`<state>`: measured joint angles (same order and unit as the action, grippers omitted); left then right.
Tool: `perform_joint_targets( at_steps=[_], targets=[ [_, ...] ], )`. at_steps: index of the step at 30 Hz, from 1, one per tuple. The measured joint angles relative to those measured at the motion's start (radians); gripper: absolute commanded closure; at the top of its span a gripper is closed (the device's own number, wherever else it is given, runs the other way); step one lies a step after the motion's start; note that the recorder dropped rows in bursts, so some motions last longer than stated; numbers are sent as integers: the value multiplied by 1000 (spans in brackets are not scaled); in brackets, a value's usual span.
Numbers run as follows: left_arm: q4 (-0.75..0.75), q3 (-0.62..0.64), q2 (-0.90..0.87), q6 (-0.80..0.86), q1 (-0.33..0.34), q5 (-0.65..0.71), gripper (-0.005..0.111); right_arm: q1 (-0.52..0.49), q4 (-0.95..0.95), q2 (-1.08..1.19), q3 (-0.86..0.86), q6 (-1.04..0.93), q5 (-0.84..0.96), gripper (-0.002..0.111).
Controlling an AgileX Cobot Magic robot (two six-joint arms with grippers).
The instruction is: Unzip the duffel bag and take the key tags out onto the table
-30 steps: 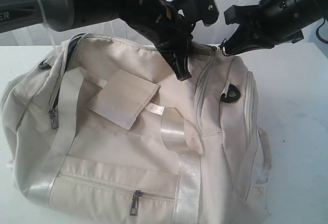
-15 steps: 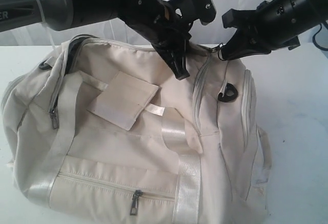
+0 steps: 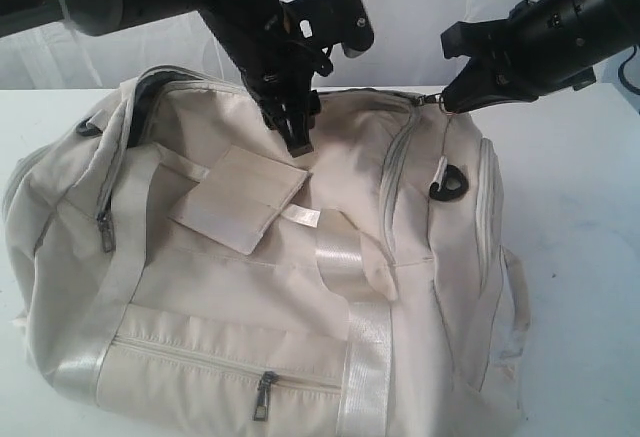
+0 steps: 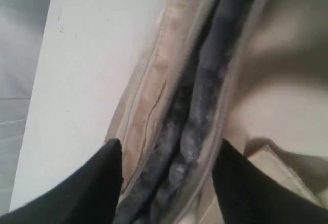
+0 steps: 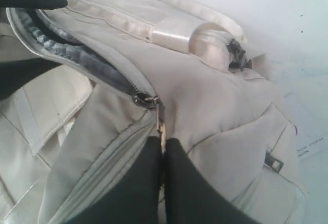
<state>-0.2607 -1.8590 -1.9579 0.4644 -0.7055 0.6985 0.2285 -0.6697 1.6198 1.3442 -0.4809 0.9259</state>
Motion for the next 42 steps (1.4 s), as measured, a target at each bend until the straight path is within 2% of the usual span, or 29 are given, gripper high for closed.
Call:
perform_joint_targets(
  at_steps=[7,16,19,23,26,31,33,42],
  targets=[
    [19,-43,0,12,-40,14,45,0,0,0,-2,0,-2,108],
    [105,-44,3,38,-82,-53,46,0,0,0,-2,0,-2,108],
    [112,-44,3,38,-83,-96,56,0,0,0,-2,0,-2,108],
    [120,-44,3,38,-83,-128,85,0,0,0,-2,0,-2,108],
    [132,-44,3,38,-83,-131,95,0,0,0,-2,0,0,108],
    [148,-44,3,43,-83,-140,97,0,0,0,-2,0,0,108],
    [149,-44,3,62,-83,-135,107,0,0,0,-2,0,1,108],
    [10,-44,3,32,-86,-87,107,0,-30,0,-2,0,26,108]
  ],
)
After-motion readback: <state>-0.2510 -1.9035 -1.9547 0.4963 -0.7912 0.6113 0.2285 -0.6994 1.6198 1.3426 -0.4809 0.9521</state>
